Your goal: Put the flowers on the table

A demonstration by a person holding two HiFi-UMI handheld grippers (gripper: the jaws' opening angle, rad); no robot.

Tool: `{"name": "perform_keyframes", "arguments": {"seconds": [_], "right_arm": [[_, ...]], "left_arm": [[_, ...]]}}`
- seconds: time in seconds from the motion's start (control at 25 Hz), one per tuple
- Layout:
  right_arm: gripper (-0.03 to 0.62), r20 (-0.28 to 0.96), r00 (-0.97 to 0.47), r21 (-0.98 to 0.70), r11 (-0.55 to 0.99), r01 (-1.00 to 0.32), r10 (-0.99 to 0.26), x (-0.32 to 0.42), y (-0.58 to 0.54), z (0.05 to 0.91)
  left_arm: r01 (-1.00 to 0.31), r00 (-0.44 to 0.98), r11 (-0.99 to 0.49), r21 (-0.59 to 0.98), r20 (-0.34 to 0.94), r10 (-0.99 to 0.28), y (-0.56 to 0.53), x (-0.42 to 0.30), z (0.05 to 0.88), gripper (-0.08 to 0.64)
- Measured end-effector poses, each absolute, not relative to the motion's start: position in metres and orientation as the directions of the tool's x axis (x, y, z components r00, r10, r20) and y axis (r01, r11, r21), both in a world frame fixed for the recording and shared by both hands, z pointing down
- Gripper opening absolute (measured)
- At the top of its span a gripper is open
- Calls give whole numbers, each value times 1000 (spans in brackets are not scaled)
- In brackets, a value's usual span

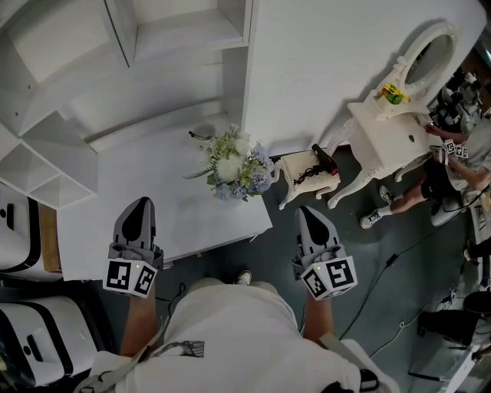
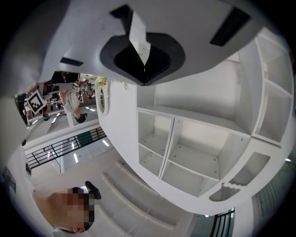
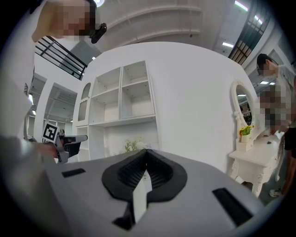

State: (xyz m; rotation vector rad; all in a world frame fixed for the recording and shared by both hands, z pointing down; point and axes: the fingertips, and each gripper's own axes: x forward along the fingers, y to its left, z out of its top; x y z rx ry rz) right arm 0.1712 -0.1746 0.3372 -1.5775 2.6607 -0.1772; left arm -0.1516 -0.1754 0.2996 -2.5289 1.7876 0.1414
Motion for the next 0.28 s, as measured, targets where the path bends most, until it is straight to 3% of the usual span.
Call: {"name": "perform_keyframes", "arguments": {"seconds": [0.28], "right_arm": [[11,18,-486,-116,481,-869,-874,168,-177,334]], "left_arm": [[-942,329,-334,39,-107,-938,-178,-154,297,15]]}}
